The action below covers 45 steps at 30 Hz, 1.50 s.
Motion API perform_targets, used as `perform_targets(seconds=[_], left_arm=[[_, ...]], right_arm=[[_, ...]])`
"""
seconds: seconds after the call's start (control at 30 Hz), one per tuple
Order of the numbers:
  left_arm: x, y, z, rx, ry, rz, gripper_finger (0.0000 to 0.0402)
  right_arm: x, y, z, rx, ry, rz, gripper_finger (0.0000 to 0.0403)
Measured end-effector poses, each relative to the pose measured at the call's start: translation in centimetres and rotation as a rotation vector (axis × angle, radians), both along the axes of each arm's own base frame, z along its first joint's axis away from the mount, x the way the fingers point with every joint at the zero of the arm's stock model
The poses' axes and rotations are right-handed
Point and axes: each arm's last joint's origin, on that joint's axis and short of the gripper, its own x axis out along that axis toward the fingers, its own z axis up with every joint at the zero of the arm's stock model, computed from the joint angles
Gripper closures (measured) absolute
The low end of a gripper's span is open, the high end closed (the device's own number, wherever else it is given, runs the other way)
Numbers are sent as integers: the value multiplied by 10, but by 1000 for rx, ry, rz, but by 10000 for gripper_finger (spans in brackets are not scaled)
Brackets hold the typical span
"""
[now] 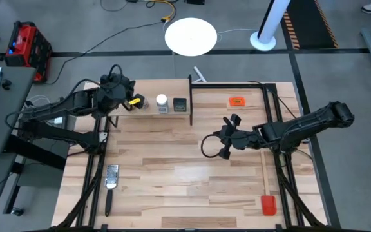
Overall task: Shelf spices
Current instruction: Remove the green seasoning bottle from the shelf
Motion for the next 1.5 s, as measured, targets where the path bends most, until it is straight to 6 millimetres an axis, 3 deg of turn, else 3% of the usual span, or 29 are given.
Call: perform_targets(seconds=[0.37,0.73,1.07,1.5], left_arm=[[0,27,-15,-139,79,16,401],[1,49,-26,-172,175,99,401],[-7,52,-30,-212,216,145,401],[-10,47,-36,-330,246,56,401]], right_arm=[[1,0,2,2,-21,-3,388],[1,0,2,2,-21,-3,388],[1,0,1,1,-18,-3,388],[1,0,1,1,-18,-3,388]])
